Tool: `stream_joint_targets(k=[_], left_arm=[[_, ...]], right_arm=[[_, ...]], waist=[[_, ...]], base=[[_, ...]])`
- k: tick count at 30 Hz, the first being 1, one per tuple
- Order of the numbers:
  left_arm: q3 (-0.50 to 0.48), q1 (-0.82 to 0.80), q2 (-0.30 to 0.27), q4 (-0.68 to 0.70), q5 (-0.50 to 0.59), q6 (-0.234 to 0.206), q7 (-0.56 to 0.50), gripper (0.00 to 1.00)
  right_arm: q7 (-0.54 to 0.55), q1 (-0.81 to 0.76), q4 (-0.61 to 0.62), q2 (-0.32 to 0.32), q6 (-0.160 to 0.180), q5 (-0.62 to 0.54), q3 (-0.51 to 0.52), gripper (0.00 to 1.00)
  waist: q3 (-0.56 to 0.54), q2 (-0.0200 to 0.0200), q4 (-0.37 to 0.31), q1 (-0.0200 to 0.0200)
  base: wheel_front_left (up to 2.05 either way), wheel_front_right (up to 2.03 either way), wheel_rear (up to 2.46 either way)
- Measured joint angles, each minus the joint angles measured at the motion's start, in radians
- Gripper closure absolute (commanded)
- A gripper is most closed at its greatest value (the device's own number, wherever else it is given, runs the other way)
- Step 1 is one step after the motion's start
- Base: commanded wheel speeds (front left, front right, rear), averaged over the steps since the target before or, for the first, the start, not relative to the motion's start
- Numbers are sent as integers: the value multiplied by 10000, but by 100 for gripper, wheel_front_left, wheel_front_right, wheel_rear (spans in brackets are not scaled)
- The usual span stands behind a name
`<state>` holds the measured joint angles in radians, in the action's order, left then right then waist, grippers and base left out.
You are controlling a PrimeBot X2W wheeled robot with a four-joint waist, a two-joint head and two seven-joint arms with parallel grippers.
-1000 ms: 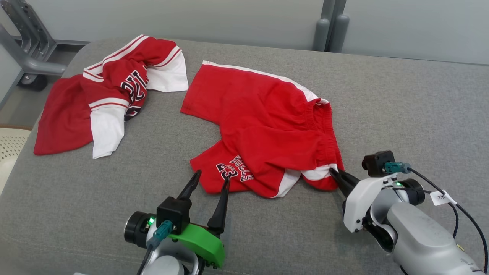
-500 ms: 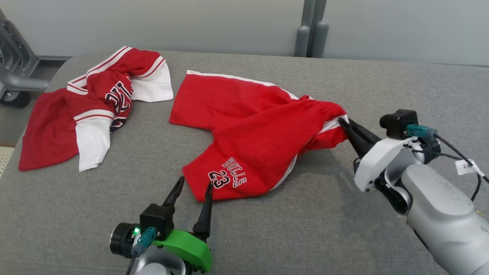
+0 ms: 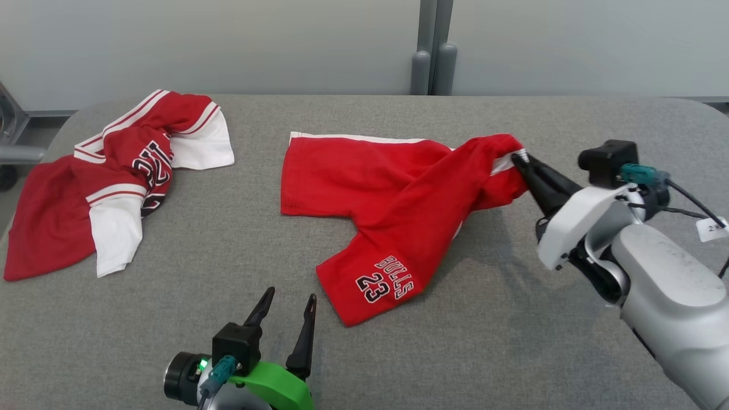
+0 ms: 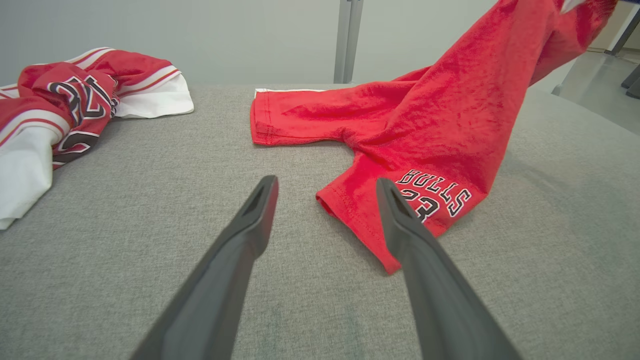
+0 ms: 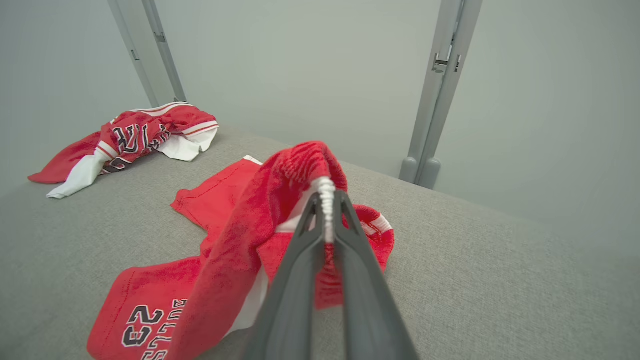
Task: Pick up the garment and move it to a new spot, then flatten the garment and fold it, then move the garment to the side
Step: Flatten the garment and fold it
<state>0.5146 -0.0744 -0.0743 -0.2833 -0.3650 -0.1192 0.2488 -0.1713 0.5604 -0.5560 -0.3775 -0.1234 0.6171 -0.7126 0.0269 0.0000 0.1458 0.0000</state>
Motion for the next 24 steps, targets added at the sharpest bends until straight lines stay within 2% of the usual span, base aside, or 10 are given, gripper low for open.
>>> stream_joint_targets(k=[8, 10, 12, 15, 19, 21, 24], left_arm=[[-82, -1, 29, 40, 0, 2, 0, 0], [-201, -2, 33, 73, 0, 2, 0, 0], [-288, -3, 31, 107, 0, 2, 0, 0], [-343, -3, 35, 125, 0, 2, 0, 0], [-447, -2, 36, 128, 0, 2, 0, 0], [-487, 1, 36, 125, -2, 2, 0, 0], [-510, 21, 38, 125, -6, 2, 0, 0]], right_arm=[[460, 396, 2059, 568, 0, 600, -1799, 100], [430, 859, 2502, 779, -6, 857, -1714, 100], [249, 1489, 2635, 922, -12, 1174, -936, 100], [364, 2297, 2040, 462, 8, 1335, 196, 100], [1277, 1873, 650, -489, 113, 1312, 4, 100], [1586, 1281, 244, -550, 100, 1331, -278, 100], [1789, 539, -25, -253, 94, 1561, -579, 100]], waist=[[-199, 0, 55, 0], [-250, 0, 96, 0], [-298, 0, 142, 0], [-358, 0, 235, 0], [-394, 0, 414, 0], [-384, 0, 505, 0], [-293, 0, 575, 0]], base=[[0, 0, 0], [0, 0, 0], [0, 0, 0], [0, 0, 0], [0, 0, 0], [0, 0, 0], [0, 0, 0]])
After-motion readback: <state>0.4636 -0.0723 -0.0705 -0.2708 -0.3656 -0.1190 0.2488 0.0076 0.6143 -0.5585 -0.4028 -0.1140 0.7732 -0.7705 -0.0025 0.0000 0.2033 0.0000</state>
